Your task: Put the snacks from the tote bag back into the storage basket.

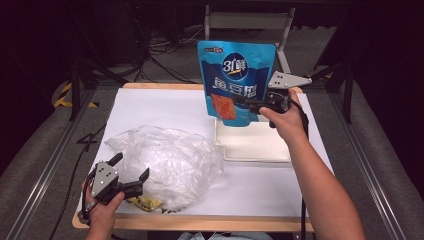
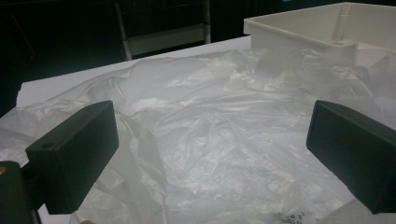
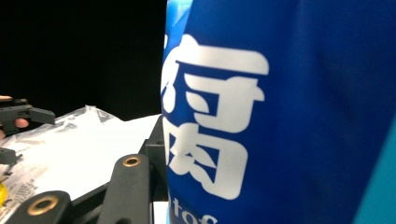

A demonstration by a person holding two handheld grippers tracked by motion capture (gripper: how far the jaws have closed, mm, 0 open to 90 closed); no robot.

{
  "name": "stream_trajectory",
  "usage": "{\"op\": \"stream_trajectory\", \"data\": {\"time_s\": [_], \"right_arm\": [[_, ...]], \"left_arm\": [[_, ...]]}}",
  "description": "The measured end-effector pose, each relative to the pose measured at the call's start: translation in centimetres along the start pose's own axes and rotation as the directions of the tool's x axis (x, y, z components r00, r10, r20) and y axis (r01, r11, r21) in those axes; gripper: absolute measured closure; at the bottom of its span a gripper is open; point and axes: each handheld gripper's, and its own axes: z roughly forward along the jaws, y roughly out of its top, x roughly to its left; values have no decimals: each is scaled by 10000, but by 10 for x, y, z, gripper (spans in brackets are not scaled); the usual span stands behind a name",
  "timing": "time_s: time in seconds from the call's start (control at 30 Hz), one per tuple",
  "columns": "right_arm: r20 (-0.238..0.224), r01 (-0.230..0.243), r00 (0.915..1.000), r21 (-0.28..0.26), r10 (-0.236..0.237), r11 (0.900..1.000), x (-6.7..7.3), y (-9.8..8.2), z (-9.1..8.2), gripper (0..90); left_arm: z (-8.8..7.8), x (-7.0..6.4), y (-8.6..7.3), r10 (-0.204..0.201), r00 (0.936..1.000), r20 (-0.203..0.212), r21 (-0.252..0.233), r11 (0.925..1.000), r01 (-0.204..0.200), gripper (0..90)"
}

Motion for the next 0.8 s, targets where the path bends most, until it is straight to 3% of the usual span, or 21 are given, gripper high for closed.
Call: {"op": "stream_trajectory", "data": {"time_s": [0.27, 0.57, 0.8], "right_arm": [[424, -264, 9988, 9, 263, 9997, -24, -12, -11, 544], [585, -159, 9982, 158, 150, 9997, -37, -22, -11, 544], [892, -393, 9954, 388, 358, 9985, -47, -41, -10, 544]], "left_arm": [[0, 0, 0, 10, 10000, -57, 22, 10000, -10, 30], [0, 0, 0, -4, 10000, -69, 4, 10000, 4, 30], [0, 0, 0, -10, 10000, -69, -8, 10000, 10, 30]]}}
